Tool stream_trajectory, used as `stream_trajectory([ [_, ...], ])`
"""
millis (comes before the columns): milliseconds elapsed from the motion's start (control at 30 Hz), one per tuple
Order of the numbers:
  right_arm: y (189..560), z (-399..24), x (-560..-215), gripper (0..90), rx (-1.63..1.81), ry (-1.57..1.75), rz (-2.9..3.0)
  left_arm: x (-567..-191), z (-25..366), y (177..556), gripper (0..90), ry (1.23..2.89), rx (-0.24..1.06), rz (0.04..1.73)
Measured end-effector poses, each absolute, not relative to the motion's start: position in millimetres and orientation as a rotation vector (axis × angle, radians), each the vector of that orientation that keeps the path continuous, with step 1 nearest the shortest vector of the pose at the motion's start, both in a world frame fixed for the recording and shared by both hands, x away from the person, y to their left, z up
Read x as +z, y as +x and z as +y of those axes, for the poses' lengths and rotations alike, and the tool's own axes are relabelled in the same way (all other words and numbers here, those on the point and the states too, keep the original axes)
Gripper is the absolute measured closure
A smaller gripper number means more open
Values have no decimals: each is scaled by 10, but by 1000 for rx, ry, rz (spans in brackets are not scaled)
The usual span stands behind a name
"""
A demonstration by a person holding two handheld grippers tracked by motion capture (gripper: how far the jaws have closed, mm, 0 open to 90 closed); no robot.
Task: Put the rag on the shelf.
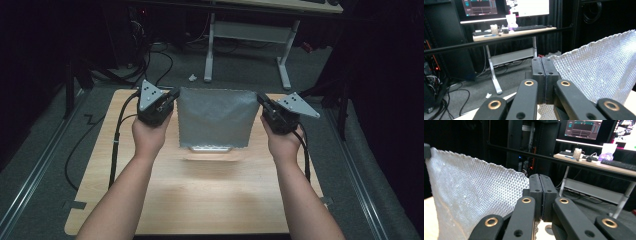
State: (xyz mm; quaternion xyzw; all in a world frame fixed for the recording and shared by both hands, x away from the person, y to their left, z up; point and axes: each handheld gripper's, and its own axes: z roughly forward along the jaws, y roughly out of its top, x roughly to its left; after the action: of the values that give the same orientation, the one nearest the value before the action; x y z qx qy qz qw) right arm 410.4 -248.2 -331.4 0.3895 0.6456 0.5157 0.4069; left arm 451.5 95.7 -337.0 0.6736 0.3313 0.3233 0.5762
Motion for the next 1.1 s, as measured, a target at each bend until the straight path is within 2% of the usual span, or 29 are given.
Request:
stream_trajectory([
  [500, 4573, -2395, -3311, 900, 1185, 973, 1642, -3381, 890, 4963, 899, 1654, 765, 860],
  [867, 4798, -2333, -3528, 900, 1048, 951, 1743, -3615, 886, 5119, 899, 1763, 717, 908],
  [1100, 4843, -2321, -3680, 900, 1040, 965, 1795, -3871, 935, 5173, 898, 1834, 631, 923],
])
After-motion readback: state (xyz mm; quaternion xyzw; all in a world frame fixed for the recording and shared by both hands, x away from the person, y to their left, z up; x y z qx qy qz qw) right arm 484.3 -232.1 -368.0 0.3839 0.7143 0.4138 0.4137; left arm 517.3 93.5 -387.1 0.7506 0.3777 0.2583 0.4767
